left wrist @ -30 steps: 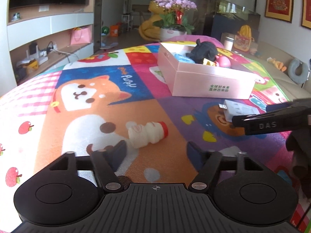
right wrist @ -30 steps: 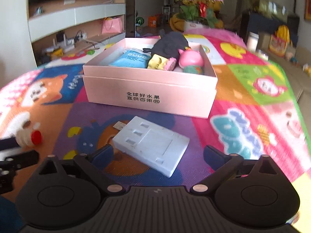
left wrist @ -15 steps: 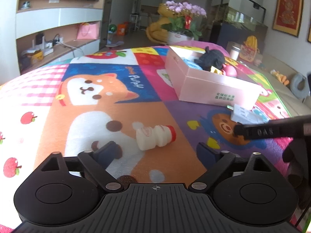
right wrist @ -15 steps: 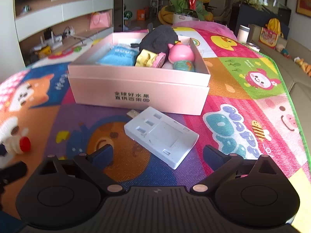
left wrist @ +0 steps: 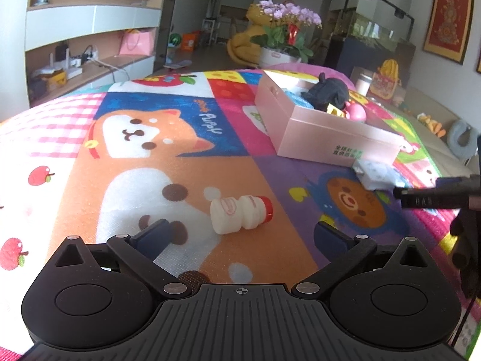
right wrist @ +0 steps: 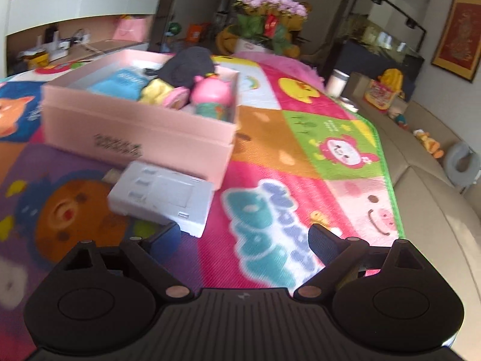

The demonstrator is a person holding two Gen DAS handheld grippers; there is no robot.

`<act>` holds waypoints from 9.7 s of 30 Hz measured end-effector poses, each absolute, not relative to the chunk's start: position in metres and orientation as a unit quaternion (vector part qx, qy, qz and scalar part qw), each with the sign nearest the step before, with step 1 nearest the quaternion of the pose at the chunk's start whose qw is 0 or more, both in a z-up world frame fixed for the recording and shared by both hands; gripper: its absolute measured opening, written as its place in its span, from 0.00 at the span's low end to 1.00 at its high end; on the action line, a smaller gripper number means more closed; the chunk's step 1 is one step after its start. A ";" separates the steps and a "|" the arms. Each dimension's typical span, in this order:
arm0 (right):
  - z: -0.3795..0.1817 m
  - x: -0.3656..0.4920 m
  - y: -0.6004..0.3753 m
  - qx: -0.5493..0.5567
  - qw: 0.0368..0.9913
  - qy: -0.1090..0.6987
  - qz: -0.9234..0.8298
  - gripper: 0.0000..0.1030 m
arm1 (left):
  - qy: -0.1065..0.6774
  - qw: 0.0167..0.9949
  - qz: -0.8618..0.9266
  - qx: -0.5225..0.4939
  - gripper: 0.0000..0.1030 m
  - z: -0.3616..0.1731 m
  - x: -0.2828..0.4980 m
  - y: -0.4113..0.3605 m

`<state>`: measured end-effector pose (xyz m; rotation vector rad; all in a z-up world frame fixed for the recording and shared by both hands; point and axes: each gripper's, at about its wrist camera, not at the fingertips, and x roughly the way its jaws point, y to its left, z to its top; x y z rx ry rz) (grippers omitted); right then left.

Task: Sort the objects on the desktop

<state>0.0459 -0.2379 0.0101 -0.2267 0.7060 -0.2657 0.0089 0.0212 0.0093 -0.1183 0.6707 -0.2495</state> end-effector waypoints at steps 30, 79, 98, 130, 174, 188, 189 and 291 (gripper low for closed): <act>0.033 0.013 -0.224 -0.027 0.935 0.352 0.000 0.88 | 0.349 0.934 -0.075 -0.007 1.00 0.012 0.021 -0.006; 0.149 0.043 -0.238 -0.052 0.983 0.173 0.028 0.88 | 0.319 0.940 -0.122 -0.018 0.99 0.067 0.071 0.000; 0.083 0.023 -0.242 0.024 0.957 0.288 0.019 1.00 | 0.318 0.941 -0.110 -0.012 1.00 0.034 0.032 -0.005; 0.002 0.027 -0.210 0.008 0.939 0.344 -0.013 1.00 | 0.341 0.937 -0.071 0.032 1.00 0.005 0.038 -0.033; 0.001 0.028 -0.208 0.007 0.939 0.344 -0.013 1.00 | 0.341 0.937 -0.072 0.029 1.00 0.005 0.038 -0.031; 0.001 0.029 -0.208 0.007 0.939 0.344 -0.013 1.00 | 0.341 0.937 -0.072 0.029 1.00 0.005 0.038 -0.031; 0.001 0.029 -0.207 0.007 0.939 0.344 -0.013 1.00 | 0.341 0.937 -0.072 0.029 1.00 0.005 0.038 -0.031; 0.001 0.029 -0.208 0.007 0.939 0.343 -0.013 1.00 | 0.341 0.937 -0.072 0.029 1.00 0.005 0.038 -0.031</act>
